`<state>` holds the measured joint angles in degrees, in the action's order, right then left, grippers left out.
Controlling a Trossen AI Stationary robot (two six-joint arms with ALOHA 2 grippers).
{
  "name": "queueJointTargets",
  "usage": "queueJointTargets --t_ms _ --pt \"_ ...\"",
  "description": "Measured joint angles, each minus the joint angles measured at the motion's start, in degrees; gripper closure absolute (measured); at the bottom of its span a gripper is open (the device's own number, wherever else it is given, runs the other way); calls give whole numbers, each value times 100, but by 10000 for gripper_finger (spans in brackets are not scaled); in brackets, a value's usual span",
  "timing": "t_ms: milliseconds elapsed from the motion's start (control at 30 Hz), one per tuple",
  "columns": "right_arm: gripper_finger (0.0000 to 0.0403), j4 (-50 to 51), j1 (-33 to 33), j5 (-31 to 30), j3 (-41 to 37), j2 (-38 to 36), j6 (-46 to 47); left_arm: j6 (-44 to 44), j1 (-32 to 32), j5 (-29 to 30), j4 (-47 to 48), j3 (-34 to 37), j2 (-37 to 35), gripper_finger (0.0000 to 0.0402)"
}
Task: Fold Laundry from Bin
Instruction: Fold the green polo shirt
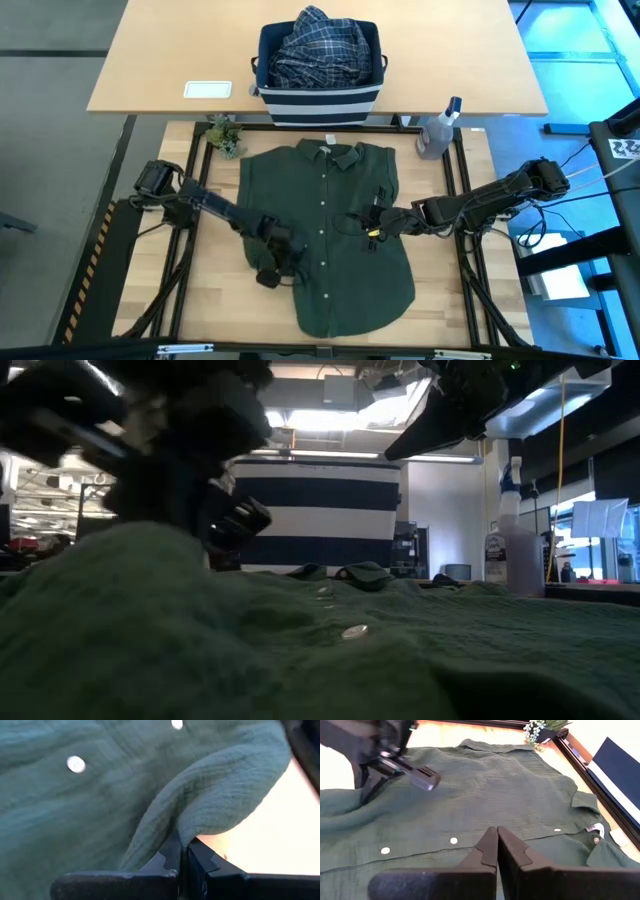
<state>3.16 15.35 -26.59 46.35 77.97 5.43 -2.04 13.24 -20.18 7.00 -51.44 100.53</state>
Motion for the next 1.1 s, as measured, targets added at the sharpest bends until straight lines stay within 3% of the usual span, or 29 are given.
queueJointTargets --t_ms 200,367,533,700,1100 --pt "402 185 7 422 0 19 2 -159 -632 -759 -122 0 0 401" --pt "402 85 196 806 -1 371 -128 -303 -1174 -914 -183 4 0 401" --pt "402 -129 485 822 0 894 -286 -316 -1834 -974 -255 4 -4 401" --pt "402 -362 655 815 -2 1198 -284 -371 -2394 -872 -58 7 -4 401" --pt "402 -828 654 886 -2 1235 -405 -83 -3150 122 511 7 -4 401"
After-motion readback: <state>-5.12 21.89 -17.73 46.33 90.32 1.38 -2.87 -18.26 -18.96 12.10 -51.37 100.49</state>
